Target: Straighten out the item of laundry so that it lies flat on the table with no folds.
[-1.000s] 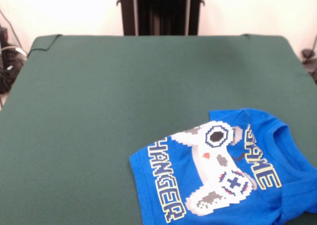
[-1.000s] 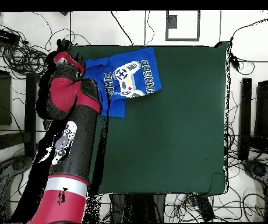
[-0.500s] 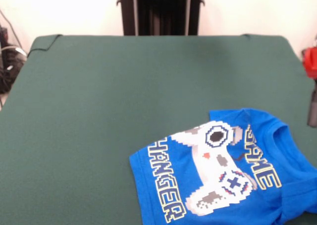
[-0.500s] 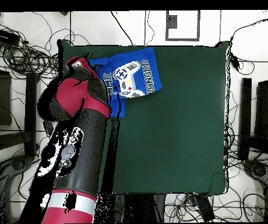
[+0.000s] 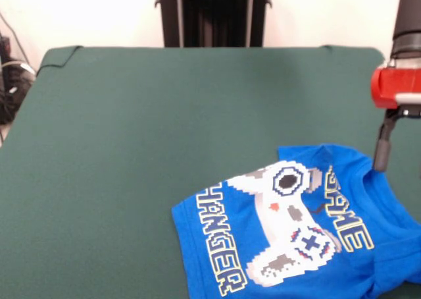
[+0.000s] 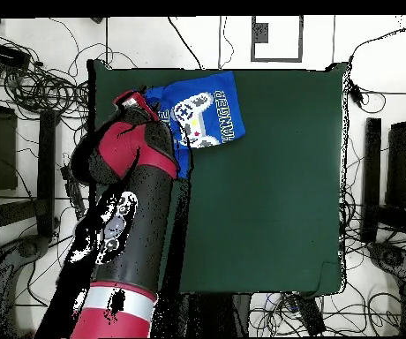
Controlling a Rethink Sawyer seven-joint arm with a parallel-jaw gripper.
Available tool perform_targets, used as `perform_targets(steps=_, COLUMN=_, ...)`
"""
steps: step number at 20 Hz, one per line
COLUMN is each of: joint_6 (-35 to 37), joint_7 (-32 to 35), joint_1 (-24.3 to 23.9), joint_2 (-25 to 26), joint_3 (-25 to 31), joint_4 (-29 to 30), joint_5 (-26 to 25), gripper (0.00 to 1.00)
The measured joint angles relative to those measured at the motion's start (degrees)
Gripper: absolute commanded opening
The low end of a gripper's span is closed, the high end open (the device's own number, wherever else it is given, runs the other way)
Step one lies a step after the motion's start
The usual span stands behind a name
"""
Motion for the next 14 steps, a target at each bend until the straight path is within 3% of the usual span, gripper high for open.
perform_targets(steps=14, joint_6=-1.54, joint_7=0.0, joint_1=-0.01, joint_2=1.6, joint_3=0.0, joint_4=0.54, joint_5=0.0, gripper=1.0)
